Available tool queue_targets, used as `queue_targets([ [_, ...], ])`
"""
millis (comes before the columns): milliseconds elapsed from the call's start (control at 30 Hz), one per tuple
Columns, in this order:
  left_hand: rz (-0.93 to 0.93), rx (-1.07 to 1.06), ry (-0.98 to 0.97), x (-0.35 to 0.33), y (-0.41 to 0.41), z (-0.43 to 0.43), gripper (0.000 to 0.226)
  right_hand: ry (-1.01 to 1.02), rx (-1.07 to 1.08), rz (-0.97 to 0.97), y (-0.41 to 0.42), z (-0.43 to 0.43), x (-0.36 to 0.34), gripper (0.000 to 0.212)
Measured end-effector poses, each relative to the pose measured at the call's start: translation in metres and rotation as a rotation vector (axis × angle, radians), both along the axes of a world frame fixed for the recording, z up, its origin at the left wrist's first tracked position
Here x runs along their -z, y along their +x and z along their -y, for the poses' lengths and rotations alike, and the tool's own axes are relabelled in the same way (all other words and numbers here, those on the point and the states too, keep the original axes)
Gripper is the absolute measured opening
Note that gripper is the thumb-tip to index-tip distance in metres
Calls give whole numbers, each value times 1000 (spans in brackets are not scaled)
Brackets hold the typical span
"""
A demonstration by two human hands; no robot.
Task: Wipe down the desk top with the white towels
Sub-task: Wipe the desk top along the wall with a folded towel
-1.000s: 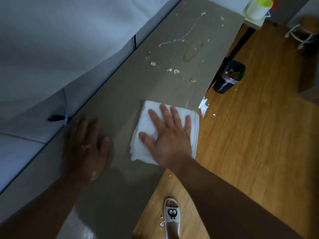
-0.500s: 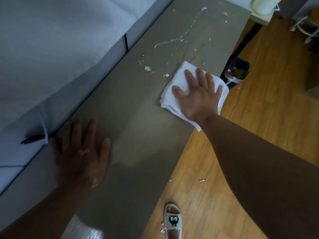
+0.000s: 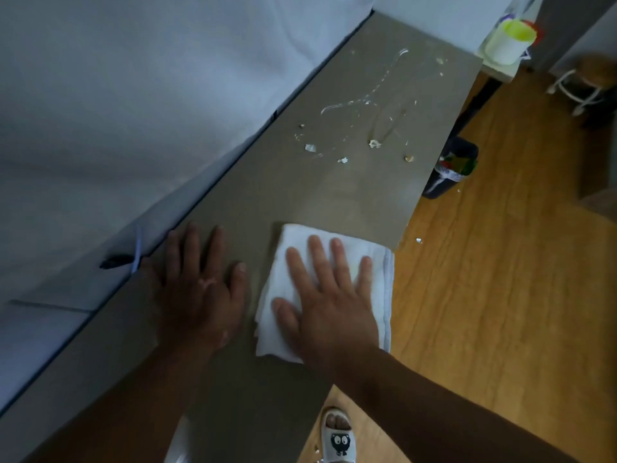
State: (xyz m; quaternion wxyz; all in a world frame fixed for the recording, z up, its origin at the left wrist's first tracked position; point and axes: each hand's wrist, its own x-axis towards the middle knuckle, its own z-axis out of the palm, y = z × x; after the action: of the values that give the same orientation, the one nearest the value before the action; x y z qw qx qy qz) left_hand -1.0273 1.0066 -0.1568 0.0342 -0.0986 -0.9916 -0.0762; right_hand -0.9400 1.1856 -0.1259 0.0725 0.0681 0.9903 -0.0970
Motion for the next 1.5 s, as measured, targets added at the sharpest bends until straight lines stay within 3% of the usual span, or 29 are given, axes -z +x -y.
queue_targets([
  [200, -61, 13, 6, -4, -4, -2, 62, -47, -148, 4, -24, -15, 0, 68],
  [467, -162, 56, -39, 4, -6, -2, 57, -69, -165, 13, -102, -41, -3, 72],
  [767, -181, 16, 103, -8, -61, -74, 54, -86, -30, 15, -208, -74, -3, 75],
  [1267, -110, 31, -70, -2, -100, -122, 71, -47, 227, -47, -331, -171, 1, 76],
  [1500, -90, 13, -82, -6, -101, -124, 72, -12, 220, -63, -340, -175, 0, 75],
])
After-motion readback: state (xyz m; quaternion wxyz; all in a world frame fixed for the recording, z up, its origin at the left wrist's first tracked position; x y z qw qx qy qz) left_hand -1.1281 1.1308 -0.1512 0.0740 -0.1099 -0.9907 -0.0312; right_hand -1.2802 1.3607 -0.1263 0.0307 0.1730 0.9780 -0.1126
